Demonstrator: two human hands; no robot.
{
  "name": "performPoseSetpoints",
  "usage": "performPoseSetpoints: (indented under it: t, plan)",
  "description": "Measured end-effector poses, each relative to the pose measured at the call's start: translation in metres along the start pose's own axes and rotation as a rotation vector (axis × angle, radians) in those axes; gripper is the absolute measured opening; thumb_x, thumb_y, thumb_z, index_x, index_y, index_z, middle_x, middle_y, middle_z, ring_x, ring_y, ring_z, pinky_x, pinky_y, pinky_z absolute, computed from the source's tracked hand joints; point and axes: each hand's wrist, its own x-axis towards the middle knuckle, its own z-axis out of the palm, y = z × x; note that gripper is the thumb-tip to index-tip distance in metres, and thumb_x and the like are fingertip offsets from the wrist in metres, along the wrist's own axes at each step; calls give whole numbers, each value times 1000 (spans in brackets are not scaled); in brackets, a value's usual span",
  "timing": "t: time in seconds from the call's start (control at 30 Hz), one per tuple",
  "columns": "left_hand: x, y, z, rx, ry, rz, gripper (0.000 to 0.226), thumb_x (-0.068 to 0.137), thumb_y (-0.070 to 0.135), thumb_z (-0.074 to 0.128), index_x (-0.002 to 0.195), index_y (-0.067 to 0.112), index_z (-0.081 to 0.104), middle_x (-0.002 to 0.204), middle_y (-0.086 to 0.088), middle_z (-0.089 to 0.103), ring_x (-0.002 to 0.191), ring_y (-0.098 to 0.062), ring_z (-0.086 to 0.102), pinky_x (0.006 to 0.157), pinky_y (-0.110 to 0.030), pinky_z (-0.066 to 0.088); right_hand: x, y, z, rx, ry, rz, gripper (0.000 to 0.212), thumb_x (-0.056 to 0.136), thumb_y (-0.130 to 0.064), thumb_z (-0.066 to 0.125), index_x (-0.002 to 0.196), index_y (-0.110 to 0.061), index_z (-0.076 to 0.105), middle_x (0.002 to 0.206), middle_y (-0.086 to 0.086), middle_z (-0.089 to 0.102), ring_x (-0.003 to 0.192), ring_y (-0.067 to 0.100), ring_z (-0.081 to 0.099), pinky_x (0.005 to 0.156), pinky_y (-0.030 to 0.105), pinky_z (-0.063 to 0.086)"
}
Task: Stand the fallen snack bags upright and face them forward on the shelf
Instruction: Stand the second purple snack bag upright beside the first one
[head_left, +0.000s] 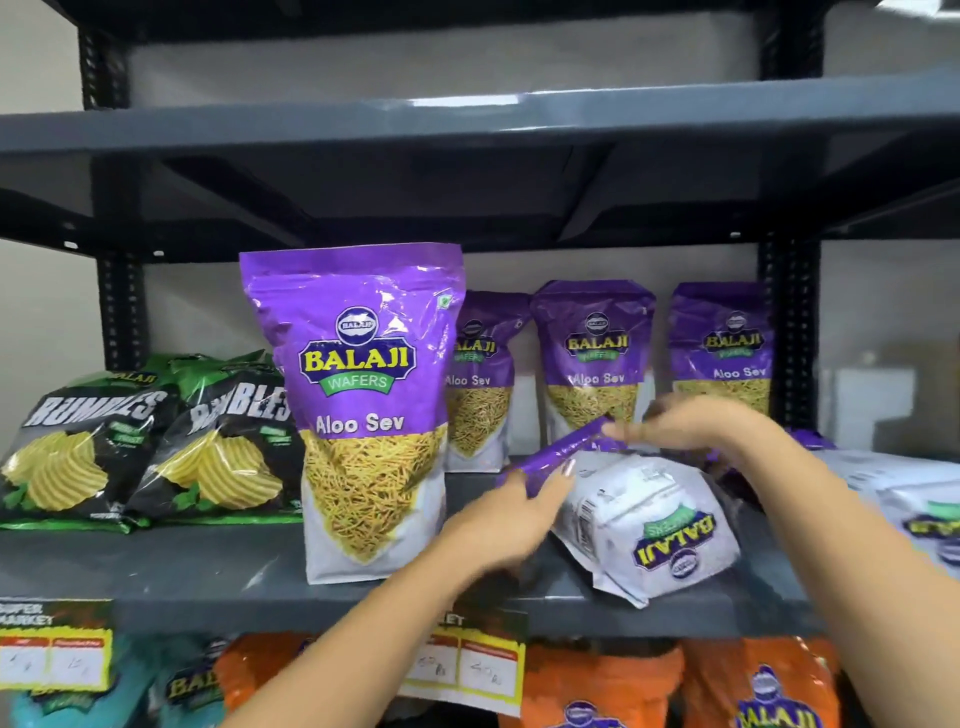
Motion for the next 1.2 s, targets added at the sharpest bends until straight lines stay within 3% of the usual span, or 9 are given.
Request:
performPoseSetpoints:
  t: [0.13,0.23,0.33,0.47,0.57,0.77,0.93,1.03,1.2]
  plan:
    - [-2,28,2,-131,-177,30,54,89,68,30,125,29,42,94,2,58,54,-11,54,39,-15,42,18,22,21,249,-253,-23,122,37,-89,60,131,-12,55,136,8,58,115,30,62,98,47,49]
    - [-3,29,10,-331,-189,72,28,90,59,44,87,32,52,80,14,58,64,-6,55,57,-23,50,15,28,23,429,-115,-27,107,47,-63,80,134,-8,50,134,10,56,114,30,60,97,44,50]
    - [-3,28,13,-513,-137,60,15,87,48,59,87,34,53,91,14,64,87,-11,63,77,-37,57,17,33,25,604,-11,-55,99,57,-40,86,141,-14,42,144,13,47,122,31,53,101,39,45]
    - [8,25,14,-639,-9,82,69,73,45,77,125,28,35,108,6,64,95,-13,66,68,-35,61,22,31,28,813,109,-142,123,30,-45,93,139,-22,41,134,15,57,112,33,62,98,46,49]
    - [17,22,13,-459,189,162,116,51,58,80,145,31,17,128,-2,60,113,-20,61,97,-43,51,25,28,33,1023,131,-223,98,54,-19,90,138,-19,38,110,19,69,90,32,70,79,43,57]
    - [29,14,20,-161,410,355,127,57,32,88,148,38,1,146,-1,42,130,-23,47,103,-39,43,46,26,59,1266,165,-343,91,65,10,77,141,-15,33,109,13,68,86,19,69,72,30,59]
    - [39,15,25,108,427,363,130,66,28,84,147,39,-17,131,-6,33,120,-33,50,92,-47,48,60,23,71,1326,210,-422,87,63,22,72,135,-12,38,100,1,67,85,13,66,70,20,58]
    - [44,14,28,211,418,334,128,72,30,80,147,32,-23,131,-10,28,115,-37,52,90,-45,47,65,25,73,1278,174,-444,78,64,14,75,132,-8,44,106,5,67,88,12,65,73,17,56]
    - [36,14,30,302,591,334,111,73,43,72,152,21,-3,138,-14,24,121,-37,44,97,-43,43,74,32,59,1417,116,-299,52,76,-59,62,100,-13,66,77,-4,70,62,8,62,55,25,50]
